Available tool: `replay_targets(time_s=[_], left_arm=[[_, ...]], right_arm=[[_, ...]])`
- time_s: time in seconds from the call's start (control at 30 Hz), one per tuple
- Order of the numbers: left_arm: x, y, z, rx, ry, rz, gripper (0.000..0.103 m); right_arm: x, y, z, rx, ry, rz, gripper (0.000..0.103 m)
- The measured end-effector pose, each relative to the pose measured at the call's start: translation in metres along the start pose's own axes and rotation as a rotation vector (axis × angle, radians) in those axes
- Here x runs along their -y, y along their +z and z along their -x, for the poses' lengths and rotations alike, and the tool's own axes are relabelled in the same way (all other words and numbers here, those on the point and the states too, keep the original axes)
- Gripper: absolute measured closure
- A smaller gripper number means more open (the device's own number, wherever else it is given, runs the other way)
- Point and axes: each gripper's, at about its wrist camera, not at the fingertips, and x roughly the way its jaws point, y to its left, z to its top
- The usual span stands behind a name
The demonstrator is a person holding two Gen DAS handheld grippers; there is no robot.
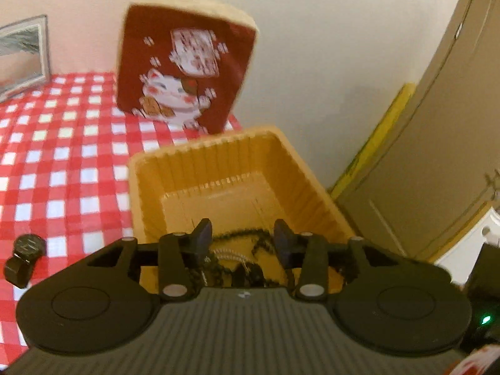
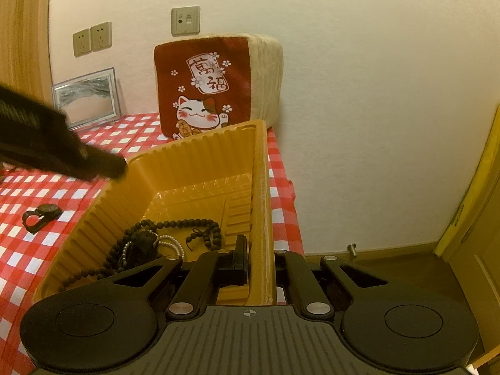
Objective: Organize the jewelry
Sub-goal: 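Lower the necklace into the tray and open the left tool, then move the left tool to the black wristwatch and grasp its strap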
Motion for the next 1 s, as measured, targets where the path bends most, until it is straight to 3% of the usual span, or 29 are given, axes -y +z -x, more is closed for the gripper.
replay_targets(time_s=[0.4,0.67,1.0], left_arm=[[-0.059,-0.003,0.07,0.097,0.167,0.082,0.06],[-0.089,-0.035,0.096,0.046,0.271,0.125,0.059],[-0.111,-0.075,0.1,-0.036,0.355,0.167,0.058]], right_arm=[[0.0,-0.001,0.0,-0.002,-0.004,0.002,0.099],[0.001,-0.003,0.0,-0.013,-0.011,0.004,0.099],[0.0,-0.003,0.002,-0.019,-0.025,0.007,0.099]])
